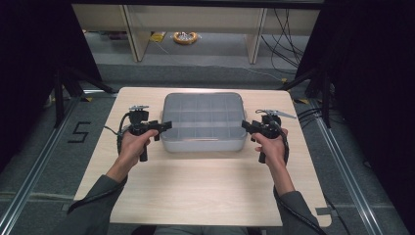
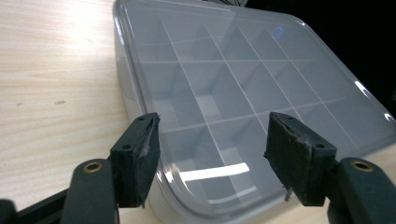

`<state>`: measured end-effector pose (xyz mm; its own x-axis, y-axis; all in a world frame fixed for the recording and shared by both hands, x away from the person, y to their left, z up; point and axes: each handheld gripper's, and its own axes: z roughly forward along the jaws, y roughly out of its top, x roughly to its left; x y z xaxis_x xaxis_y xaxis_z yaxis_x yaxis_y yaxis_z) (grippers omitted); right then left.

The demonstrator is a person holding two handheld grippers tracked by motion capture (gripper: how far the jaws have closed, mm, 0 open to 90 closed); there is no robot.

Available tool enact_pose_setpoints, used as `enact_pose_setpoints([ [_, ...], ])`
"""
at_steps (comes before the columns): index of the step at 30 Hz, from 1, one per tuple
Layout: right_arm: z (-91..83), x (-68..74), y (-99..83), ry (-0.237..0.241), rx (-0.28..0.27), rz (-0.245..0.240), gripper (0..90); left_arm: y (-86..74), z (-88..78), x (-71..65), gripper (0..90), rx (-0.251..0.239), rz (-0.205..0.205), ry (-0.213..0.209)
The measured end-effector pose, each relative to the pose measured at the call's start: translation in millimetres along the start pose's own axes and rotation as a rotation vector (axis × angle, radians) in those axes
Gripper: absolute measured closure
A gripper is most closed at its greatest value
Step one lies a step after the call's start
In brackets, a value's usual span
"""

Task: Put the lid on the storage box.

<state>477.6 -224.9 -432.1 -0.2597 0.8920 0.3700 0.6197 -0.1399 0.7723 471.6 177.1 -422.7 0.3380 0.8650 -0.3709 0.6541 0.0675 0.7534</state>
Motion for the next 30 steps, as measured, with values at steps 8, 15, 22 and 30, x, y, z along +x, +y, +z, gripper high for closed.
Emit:
enact_pose_setpoints([
  [8,-7.2,1.4,-5.0,0.022,-0.006,-0.012,48.6,-11.6,-9.8,-7.7,33.2,0.005,0.034,-0.040],
  [15,-12.6,4.3,-5.8,0.049,-0.029,-0.039,48.2,-19.7,-15.9,-10.4,32.9,-0.001,0.033,-0.060],
  [22,-14.1,7.1,-12.6,0.057,-0.037,-0.060,47.9,-25.0,-22.0,-12.9,32.8,-0.011,0.043,-0.079],
  [30,-17.1,14.5,-21.1,0.085,-0.030,-0.037,44.0,-32.2,-26.5,-17.1,29.4,-0.004,0.063,-0.106],
])
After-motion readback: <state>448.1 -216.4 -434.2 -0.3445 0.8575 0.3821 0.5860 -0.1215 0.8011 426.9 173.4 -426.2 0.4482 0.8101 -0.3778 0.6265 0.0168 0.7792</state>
